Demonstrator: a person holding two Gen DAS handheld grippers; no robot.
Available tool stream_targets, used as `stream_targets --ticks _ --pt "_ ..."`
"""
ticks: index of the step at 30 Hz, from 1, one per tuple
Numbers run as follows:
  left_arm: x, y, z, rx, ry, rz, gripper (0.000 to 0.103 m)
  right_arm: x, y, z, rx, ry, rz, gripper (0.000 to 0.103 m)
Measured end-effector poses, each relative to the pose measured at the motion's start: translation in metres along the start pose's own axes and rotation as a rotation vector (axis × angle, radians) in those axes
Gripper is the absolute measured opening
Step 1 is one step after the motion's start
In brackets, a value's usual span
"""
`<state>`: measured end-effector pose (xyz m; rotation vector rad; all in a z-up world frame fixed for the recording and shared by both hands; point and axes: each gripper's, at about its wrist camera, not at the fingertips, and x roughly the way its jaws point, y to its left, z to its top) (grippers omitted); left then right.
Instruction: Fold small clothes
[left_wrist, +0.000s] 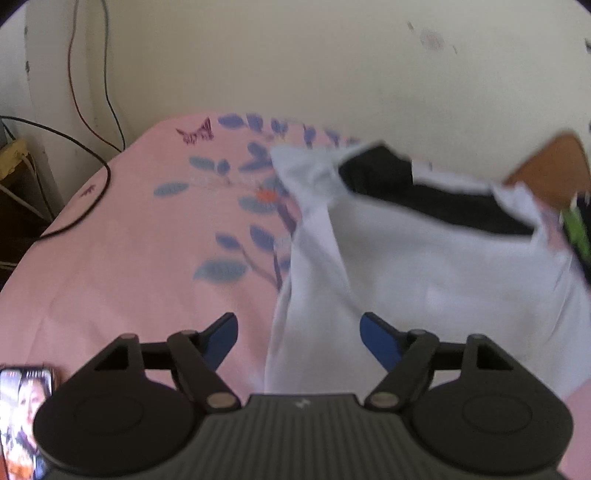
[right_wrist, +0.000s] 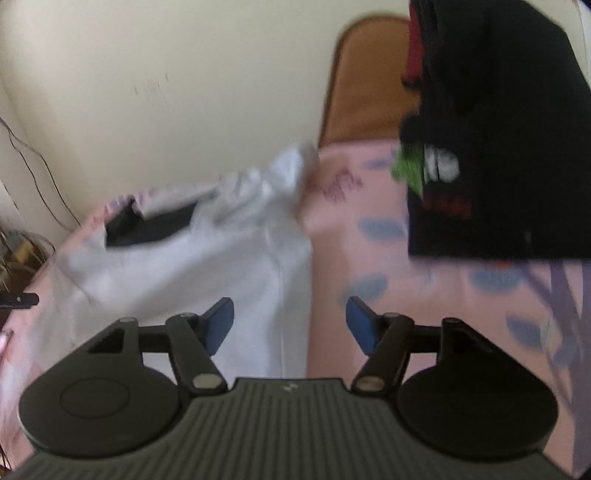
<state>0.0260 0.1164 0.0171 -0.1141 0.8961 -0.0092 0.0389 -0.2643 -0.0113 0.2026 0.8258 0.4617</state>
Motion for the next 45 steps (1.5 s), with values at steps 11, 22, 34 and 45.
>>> stream_targets --ticks 11,22,34,45 --pt "-0.007 0.017 -0.014 -0.03 0.022 0.008 0.008 -0.022 0.005 -0.018 -0.023 -0.065 -0.08 0.009" --pt "-0.022 0.008 -0.035 0.011 -0.017 0.023 0.016 0.008 0.158 -0.027 -0.584 -0.018 0.163 0.053" --pt "-0.017 0.024 -0.039 -0.086 -0.042 -0.052 0.017 0.1 0.243 -0.014 -0.929 0.143 0.239 0.006" --pt "-0.018 0.029 -0.035 -0.093 -0.036 -0.119 0.051 0.091 0.154 0.081 -0.349 -0.05 0.096 0.041"
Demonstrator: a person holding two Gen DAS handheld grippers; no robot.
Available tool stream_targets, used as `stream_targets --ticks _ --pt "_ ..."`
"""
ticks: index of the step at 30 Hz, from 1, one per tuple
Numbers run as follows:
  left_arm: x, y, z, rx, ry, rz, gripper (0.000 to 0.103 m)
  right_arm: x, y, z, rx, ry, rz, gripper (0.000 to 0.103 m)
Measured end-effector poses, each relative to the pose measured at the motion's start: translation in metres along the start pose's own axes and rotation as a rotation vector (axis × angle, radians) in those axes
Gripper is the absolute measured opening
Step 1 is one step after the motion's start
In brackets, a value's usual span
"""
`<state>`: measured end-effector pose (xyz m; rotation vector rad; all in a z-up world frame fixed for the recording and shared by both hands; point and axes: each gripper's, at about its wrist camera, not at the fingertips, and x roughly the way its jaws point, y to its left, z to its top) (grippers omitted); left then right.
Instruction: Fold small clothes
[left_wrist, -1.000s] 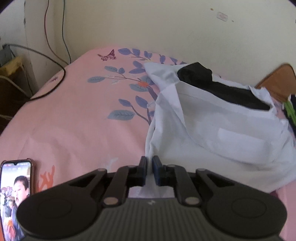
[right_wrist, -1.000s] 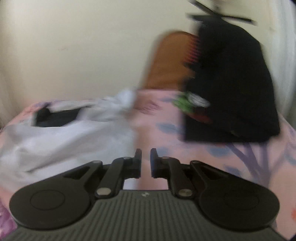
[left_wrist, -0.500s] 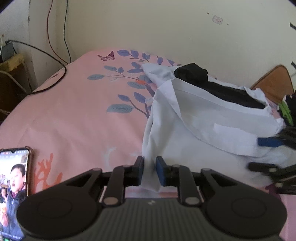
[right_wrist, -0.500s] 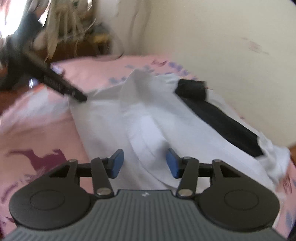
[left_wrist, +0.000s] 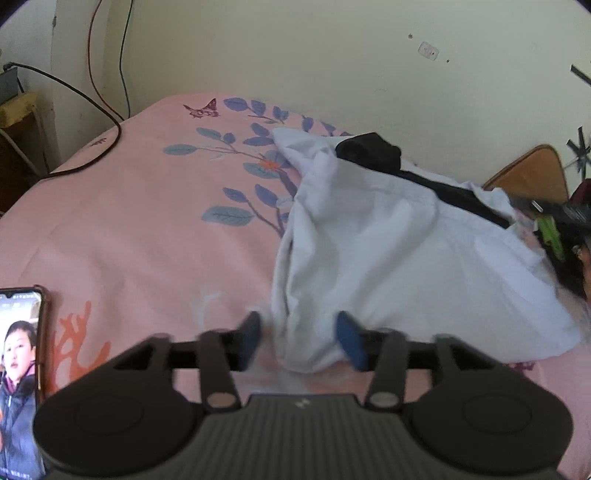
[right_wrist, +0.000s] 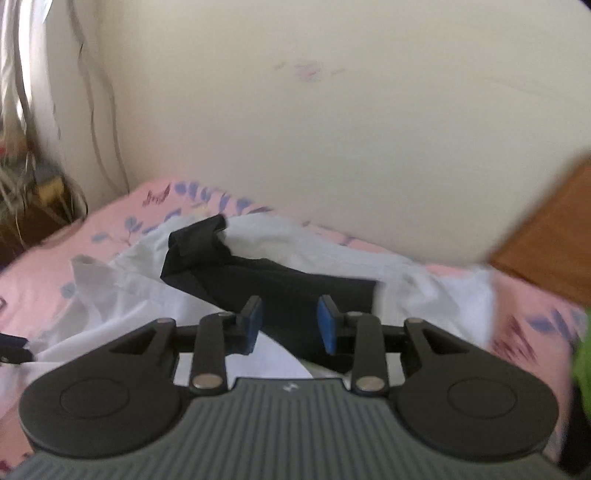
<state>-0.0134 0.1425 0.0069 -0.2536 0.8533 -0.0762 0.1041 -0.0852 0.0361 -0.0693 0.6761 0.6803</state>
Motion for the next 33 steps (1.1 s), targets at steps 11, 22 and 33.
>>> stream_targets --ticks 11,22,33 --pt "0.009 -0.001 0.004 -0.073 0.046 -0.082 0.031 -0.151 -0.093 -0.133 0.544 0.01 -0.106 0.063" --pt "-0.019 0.015 0.01 -0.222 -0.037 -0.12 0.008 -0.108 -0.085 -0.159 0.766 0.008 0.07 0.015" --pt "-0.088 0.006 -0.01 -0.161 -0.044 -0.138 0.008 -0.205 -0.046 -0.127 0.511 -0.023 0.039 0.011"
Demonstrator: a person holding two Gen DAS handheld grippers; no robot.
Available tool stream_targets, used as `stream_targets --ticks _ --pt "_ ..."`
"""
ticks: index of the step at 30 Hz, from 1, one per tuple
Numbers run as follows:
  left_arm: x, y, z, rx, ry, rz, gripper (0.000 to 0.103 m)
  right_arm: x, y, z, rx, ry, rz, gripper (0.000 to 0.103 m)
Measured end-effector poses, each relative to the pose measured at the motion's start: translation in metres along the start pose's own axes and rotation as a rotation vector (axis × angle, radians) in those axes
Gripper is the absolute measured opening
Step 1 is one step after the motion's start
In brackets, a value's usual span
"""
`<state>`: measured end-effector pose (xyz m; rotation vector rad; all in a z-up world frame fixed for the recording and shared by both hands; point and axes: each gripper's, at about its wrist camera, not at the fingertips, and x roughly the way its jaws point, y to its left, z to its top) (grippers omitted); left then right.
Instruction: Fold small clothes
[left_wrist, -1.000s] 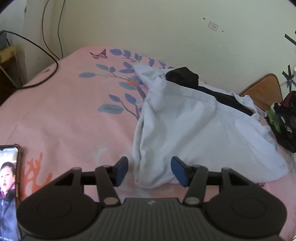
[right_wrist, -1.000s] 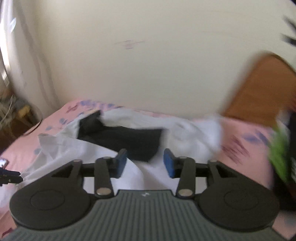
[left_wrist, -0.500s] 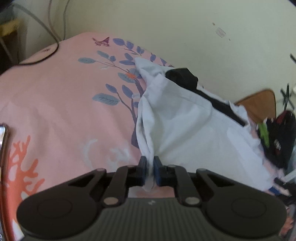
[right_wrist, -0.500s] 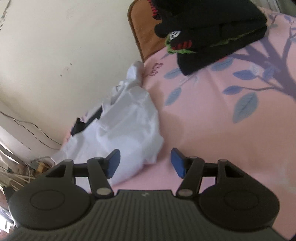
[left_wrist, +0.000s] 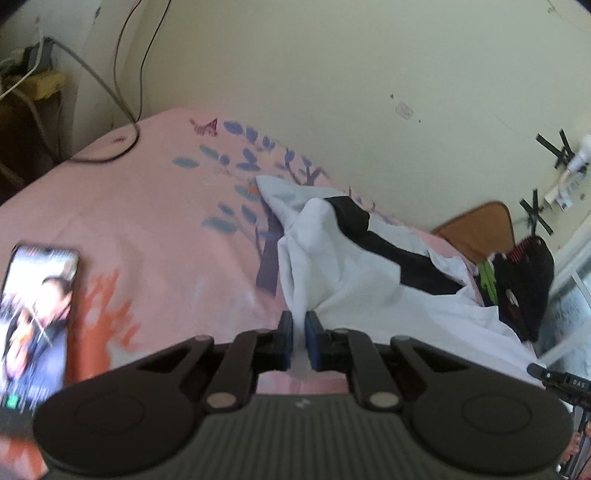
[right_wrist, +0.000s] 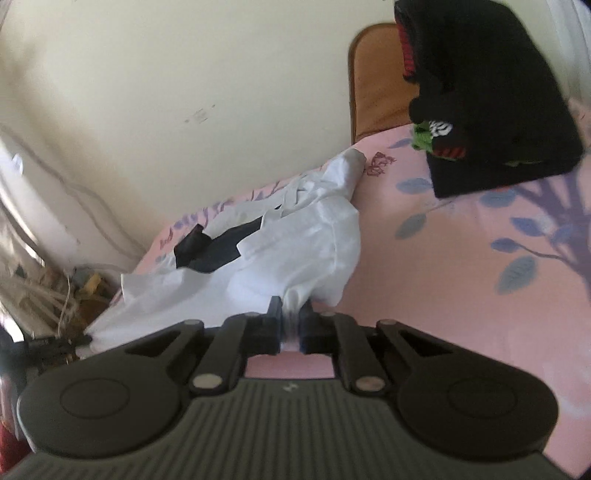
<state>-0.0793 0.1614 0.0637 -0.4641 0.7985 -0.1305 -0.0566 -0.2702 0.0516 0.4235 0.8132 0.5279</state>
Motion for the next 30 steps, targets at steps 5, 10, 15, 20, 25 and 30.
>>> stream_targets --ticks 5,10,15,20,25,30 --pt "-0.017 0.014 -0.044 -0.031 0.069 0.044 0.008 -0.015 -0.007 -0.043 0.003 0.13 -0.036 0.013" --pt "-0.028 0.037 -0.027 -0.07 0.024 0.167 0.027 -0.023 -0.039 -0.037 0.065 0.136 -0.132 0.035" --pt "-0.006 -0.006 0.047 0.123 -0.099 0.166 0.039 -0.012 -0.027 0.052 -0.058 -0.078 -0.171 0.035" --pt "0.098 -0.06 0.124 0.298 -0.064 0.086 0.053 0.084 -0.002 0.131 -0.14 -0.041 -0.033 0.048" --pt "0.21 -0.096 0.155 0.347 0.072 0.08 0.062 0.191 0.018 0.164 -0.237 0.119 -0.016 0.061" --pt "0.283 -0.111 0.15 0.441 0.2 0.104 0.077 0.263 0.02 0.164 -0.349 0.223 -0.053 0.066"
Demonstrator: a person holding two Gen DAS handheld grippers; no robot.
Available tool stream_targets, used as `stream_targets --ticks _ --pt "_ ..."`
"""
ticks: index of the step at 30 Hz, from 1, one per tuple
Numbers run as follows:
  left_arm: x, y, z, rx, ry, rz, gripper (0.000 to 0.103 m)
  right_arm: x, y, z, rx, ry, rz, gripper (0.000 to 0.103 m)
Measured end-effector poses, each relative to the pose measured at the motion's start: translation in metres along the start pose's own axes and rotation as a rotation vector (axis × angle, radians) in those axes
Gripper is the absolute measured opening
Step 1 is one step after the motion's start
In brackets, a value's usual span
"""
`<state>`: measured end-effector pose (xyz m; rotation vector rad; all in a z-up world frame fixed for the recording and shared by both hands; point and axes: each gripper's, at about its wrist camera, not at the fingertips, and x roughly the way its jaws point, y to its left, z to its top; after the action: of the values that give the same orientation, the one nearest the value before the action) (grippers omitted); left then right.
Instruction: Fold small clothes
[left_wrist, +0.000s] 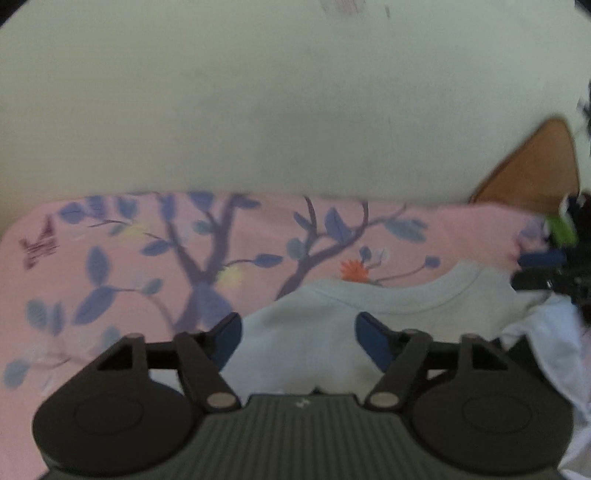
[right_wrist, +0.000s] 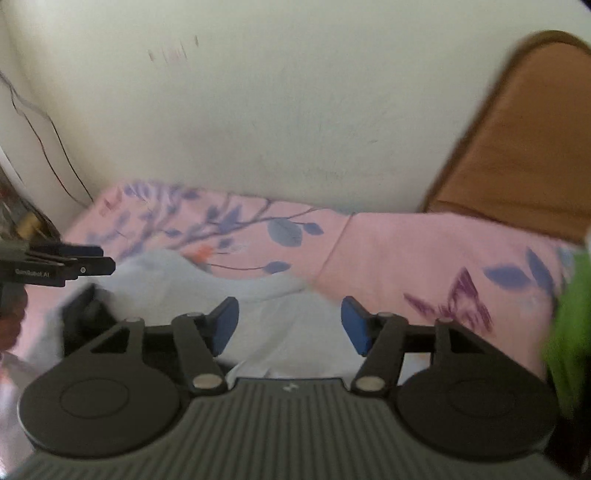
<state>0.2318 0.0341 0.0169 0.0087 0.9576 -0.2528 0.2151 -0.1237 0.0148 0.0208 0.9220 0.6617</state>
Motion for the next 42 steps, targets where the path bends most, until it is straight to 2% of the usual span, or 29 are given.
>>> stream_targets --ticks 2,4,6,7,8,10,11,15,19,22,26,31,33,35,37,39,40,41,42 --pt "0.014 -0.005 0.001 0.029 0.024 -0.005 0.079 0.019 -0.003 0.003 -0.017 0.031 0.009 0.068" --pt "0.022 -0.005 -0.002 0.047 0.044 0.006 0.072 0.03 -0.006 0.006 -0.031 0.049 0.011 0.07" --pt "0.027 -0.005 -0.004 0.07 0.04 0.05 0.032 0.04 -0.007 0.005 -0.045 0.058 0.01 0.069" --pt "0.025 -0.007 -0.006 0.089 0.03 0.073 0.024 0.039 -0.005 0.004 -0.049 0.07 0.025 0.061" --pt "0.022 -0.007 -0.006 0.086 0.031 0.074 0.008 0.039 -0.002 0.002 -0.059 0.084 0.045 0.035" --pt "0.013 -0.005 -0.005 0.059 0.024 0.065 0.007 0.033 0.01 -0.002 -0.115 0.089 0.035 0.019" --pt "0.003 -0.007 -0.007 0.059 0.004 0.068 0.006 0.026 0.015 -0.004 -0.123 0.081 0.029 0.015" --pt "-0.057 -0.021 -0.018 0.079 -0.117 0.068 0.006 -0.023 0.037 -0.01 -0.132 -0.01 0.054 0.013" --pt "-0.133 -0.037 -0.058 0.105 -0.248 0.009 0.006 -0.104 0.065 -0.036 -0.195 -0.119 0.098 0.01" --pt "-0.185 -0.047 -0.111 0.125 -0.321 -0.035 0.005 -0.162 0.085 -0.075 -0.251 -0.168 0.119 0.009" --pt "-0.23 -0.054 -0.191 0.108 -0.362 -0.06 0.005 -0.214 0.102 -0.147 -0.284 -0.17 0.139 0.003" --pt "-0.234 -0.044 -0.255 -0.059 -0.307 -0.077 0.005 -0.243 0.103 -0.23 -0.197 -0.154 0.16 0.002" --pt "-0.23 -0.035 -0.265 -0.104 -0.274 -0.071 0.009 -0.241 0.101 -0.248 -0.14 -0.154 0.156 0.002" --pt "-0.231 -0.023 -0.256 -0.149 -0.27 -0.042 0.009 -0.235 0.097 -0.258 -0.104 -0.124 0.172 0.003" --pt "-0.236 -0.013 -0.237 -0.177 -0.291 -0.049 0.021 -0.237 0.096 -0.258 -0.105 -0.141 0.143 0.006" --pt "-0.238 -0.006 -0.212 -0.203 -0.31 -0.044 0.06 -0.244 0.09 -0.249 -0.069 -0.184 0.158 0.009" --pt "-0.236 -0.005 -0.198 -0.211 -0.317 -0.041 0.065 -0.247 0.087 -0.245 -0.043 -0.218 0.153 0.013" --pt "-0.232 -0.003 -0.179 -0.211 -0.318 -0.046 0.074 -0.248 0.084 -0.24 -0.017 -0.248 0.143 0.027" --pt "-0.226 -0.003 -0.166 -0.215 -0.309 -0.046 0.082 -0.251 0.079 -0.236 0.019 -0.28 0.133 0.036"
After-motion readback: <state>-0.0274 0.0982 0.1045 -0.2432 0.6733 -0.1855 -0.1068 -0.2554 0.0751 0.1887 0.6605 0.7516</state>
